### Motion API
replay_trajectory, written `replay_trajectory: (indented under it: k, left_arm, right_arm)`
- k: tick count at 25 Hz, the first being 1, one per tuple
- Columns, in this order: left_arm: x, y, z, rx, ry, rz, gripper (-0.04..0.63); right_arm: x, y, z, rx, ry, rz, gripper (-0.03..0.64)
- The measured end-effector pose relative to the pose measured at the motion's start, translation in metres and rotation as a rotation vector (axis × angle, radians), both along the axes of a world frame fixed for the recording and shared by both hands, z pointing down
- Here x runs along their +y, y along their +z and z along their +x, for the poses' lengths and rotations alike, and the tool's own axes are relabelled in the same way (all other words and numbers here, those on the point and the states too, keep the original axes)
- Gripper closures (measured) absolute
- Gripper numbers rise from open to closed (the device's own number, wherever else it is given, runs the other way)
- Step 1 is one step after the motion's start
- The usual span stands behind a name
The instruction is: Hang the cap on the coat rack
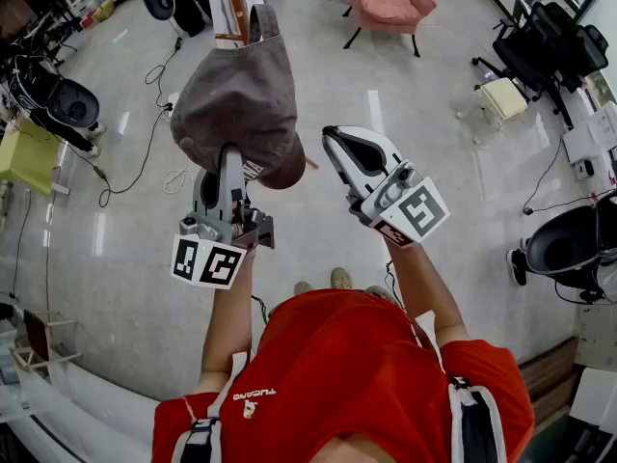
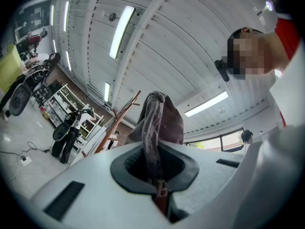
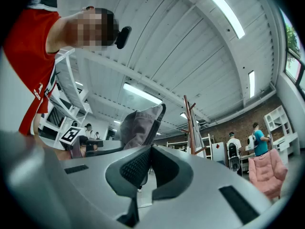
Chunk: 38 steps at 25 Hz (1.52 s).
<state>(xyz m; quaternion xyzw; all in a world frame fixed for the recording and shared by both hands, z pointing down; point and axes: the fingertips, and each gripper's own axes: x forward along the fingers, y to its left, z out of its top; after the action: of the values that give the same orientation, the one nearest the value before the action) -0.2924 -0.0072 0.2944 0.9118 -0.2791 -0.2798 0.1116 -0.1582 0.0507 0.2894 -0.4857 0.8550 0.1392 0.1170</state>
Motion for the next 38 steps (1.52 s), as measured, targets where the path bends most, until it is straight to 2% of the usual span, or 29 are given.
replay_trajectory:
  k: [13, 23, 27, 30, 38]
  left_arm:
    - [-0.011, 0.018, 0.005, -0.031, -0.012, -0.001, 0.583]
    - [-0.066, 0.022, 0.020, -0.099, -0.124, -0.006, 0.583]
    - [-0.092, 0.024, 0.043, -0.142, -0.209, -0.005, 0.583]
    - [-0.118, 0.024, 0.075, -0.161, -0.276, -0.001, 0.583]
    - [-0.194, 0.018, 0.156, -0.202, -0.598, -0.032, 0.583]
  right_arm:
    - [-0.008, 0.019, 0.000, -0.010, 0.023, -0.046, 0.594]
    - [-0.049, 0.023, 0.010, 0.014, 0.020, -0.059, 0.594]
    - [-0.074, 0.026, 0.035, 0.004, -0.018, -0.051, 0.594]
    - [-0.095, 0.028, 0.069, 0.006, -0.050, -0.047, 0.594]
    - [-0.157, 0.029, 0.189, 0.006, -0.197, -0.072, 0.594]
